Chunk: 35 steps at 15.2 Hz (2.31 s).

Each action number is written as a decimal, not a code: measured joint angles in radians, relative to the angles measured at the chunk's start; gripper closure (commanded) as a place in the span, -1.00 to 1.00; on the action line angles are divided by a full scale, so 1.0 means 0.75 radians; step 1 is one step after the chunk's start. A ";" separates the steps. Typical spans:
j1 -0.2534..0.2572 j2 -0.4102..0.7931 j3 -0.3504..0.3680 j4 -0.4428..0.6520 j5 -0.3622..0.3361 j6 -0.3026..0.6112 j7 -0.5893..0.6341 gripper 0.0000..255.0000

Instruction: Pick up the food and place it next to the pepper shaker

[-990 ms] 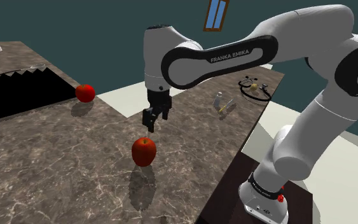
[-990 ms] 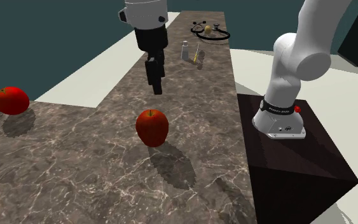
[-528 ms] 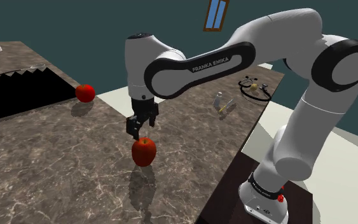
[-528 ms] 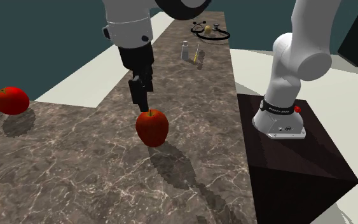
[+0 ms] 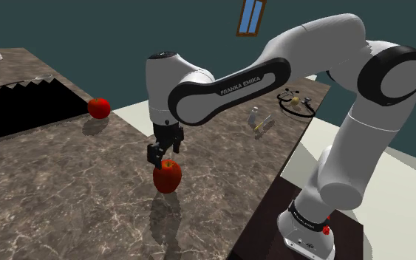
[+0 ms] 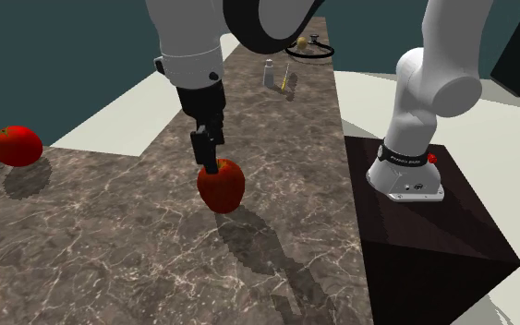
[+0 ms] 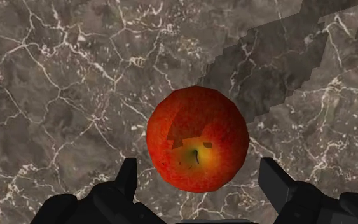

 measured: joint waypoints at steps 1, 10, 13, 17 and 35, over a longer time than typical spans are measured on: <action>0.000 0.000 0.000 0.000 0.000 0.001 0.000 -1.00; 0.000 -0.001 0.000 -0.001 0.000 0.002 0.000 1.00; 0.000 -0.001 0.000 -0.001 0.000 0.002 0.001 1.00; -0.001 -0.017 0.000 0.022 0.009 -0.037 -0.006 1.00; -0.008 -0.086 -0.003 0.267 0.041 -0.344 -0.035 1.00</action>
